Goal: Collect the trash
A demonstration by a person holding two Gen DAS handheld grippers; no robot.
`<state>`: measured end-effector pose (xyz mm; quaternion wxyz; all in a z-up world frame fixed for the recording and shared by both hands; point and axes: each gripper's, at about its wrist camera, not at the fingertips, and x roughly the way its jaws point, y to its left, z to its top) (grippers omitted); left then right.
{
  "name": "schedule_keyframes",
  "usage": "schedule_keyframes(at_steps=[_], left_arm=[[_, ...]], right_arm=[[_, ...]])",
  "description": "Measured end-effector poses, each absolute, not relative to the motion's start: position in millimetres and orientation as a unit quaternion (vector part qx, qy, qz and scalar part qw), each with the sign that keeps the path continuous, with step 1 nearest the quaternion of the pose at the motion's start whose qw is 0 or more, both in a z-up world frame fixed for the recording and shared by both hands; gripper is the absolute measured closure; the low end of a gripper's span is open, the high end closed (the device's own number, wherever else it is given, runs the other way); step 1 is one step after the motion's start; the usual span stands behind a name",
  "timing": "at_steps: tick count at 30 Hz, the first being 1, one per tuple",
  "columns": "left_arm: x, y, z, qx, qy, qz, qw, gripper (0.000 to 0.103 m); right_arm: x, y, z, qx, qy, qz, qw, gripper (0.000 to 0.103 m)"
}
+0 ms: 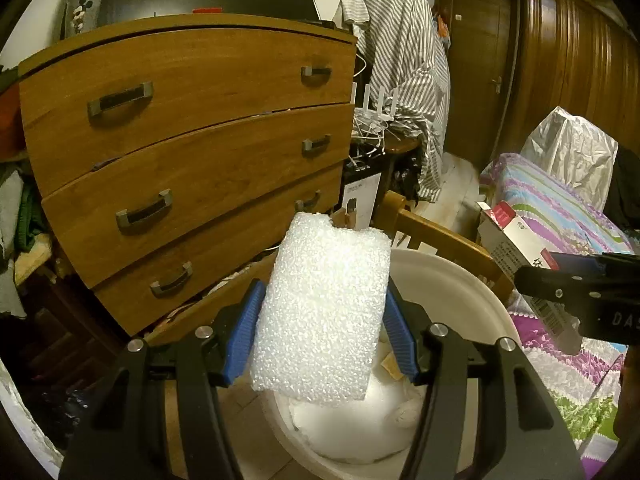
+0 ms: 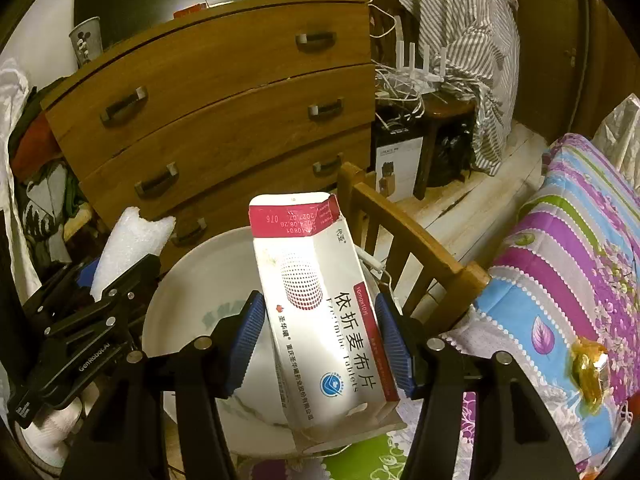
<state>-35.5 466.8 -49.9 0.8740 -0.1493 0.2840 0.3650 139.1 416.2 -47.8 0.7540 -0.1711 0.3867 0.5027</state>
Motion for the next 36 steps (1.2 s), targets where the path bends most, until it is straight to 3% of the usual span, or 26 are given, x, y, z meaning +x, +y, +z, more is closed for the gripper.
schedule_keyframes(at_steps=[3, 6, 19, 26, 29, 36], left_arm=[[-33.8, 470.5, -52.4, -0.150, 0.285, 0.363, 0.874, 0.044], [-33.1, 472.7, -55.0, -0.151, 0.289, 0.365, 0.872, 0.023], [-39.3, 466.2, -53.5, -0.153, 0.288, 0.366, 0.872, 0.022], [-38.6, 432.6, -42.3, -0.150, 0.279, 0.337, 0.887, 0.022], [-28.2, 404.3, -44.1, -0.137, 0.280, 0.304, 0.900, 0.006], [15.1, 323.4, -55.7, -0.105, 0.307, 0.212, 0.922, 0.006]], right_arm=[[140.0, 416.0, -47.9, -0.167, 0.387, 0.506, 0.753, 0.041], [143.4, 414.7, -48.1, -0.155, 0.389, 0.510, 0.751, 0.033], [153.0, 377.1, -40.2, -0.125, 0.384, 0.505, 0.763, 0.031], [130.6, 305.9, -17.3, -0.103, 0.333, 0.503, 0.791, 0.031], [120.6, 256.1, -14.7, -0.094, 0.311, 0.488, 0.810, 0.031], [112.5, 132.2, -27.5, -0.074, 0.300, 0.443, 0.841, 0.031]])
